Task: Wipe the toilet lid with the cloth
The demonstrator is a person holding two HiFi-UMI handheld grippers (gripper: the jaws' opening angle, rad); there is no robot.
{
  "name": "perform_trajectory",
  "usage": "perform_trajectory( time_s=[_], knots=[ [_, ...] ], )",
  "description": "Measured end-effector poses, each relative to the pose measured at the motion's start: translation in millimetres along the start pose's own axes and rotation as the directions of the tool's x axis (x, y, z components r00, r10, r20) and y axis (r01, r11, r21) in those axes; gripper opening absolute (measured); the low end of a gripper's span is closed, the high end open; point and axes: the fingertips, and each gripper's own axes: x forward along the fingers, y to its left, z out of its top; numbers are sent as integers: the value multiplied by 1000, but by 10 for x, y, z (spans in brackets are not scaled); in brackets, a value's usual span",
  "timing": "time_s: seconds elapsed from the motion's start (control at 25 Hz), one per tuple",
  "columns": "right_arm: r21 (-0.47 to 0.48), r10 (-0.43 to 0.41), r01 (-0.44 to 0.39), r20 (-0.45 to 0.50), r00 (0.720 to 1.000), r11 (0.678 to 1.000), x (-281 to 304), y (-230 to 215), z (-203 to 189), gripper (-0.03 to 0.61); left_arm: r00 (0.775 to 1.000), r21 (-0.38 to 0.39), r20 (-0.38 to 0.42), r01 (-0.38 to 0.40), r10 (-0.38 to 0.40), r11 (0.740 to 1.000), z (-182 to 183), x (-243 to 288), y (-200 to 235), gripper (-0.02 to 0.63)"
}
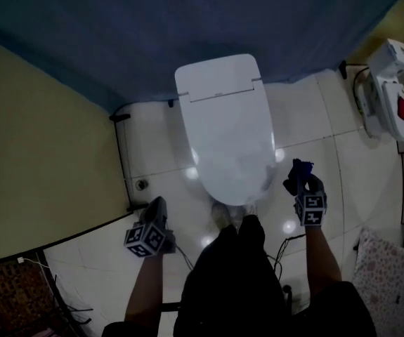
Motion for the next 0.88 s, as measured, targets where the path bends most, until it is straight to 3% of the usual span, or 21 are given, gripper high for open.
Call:
perform_trajectory(
  time_s=[0.12, 0.2, 0.32, 0.44, 0.64, 0.8, 0.88],
  knots=[
    [36, -11, 6, 143, 990, 999, -511, -150, 630, 49, 992, 28, 125, 28, -31, 999, 679, -305, -274, -8],
    [63, -21, 6, 231, 973, 998, -843, -244, 1029, 49, 975, 63, 214, 53, -65, 997, 1105, -527, -516, -8],
    [99, -19, -19, 362, 932, 995, -1307, -383, 1528, 49, 935, 125, 337, 77, -115, 989, 1593, -903, -880, -8],
    [112, 21, -83, 468, 884, 990, -1714, -398, 1918, 49, 902, 166, 409, 71, -134, 984, 1921, -1222, -1114, -8],
    [130, 69, -184, 603, 795, 974, -2507, -540, 2204, 49, 856, 182, 494, 66, -149, 981, 2072, -1763, -1524, -8],
    [100, 108, -241, 687, 719, 965, -2969, -687, 2309, 49, 836, 177, 531, 52, -140, 983, 1971, -2065, -1810, -8],
    [82, 124, -256, 708, 695, 963, -3114, -712, 2357, 48, 825, 155, 548, 62, -138, 986, 1914, -2184, -1896, -8]
  ],
)
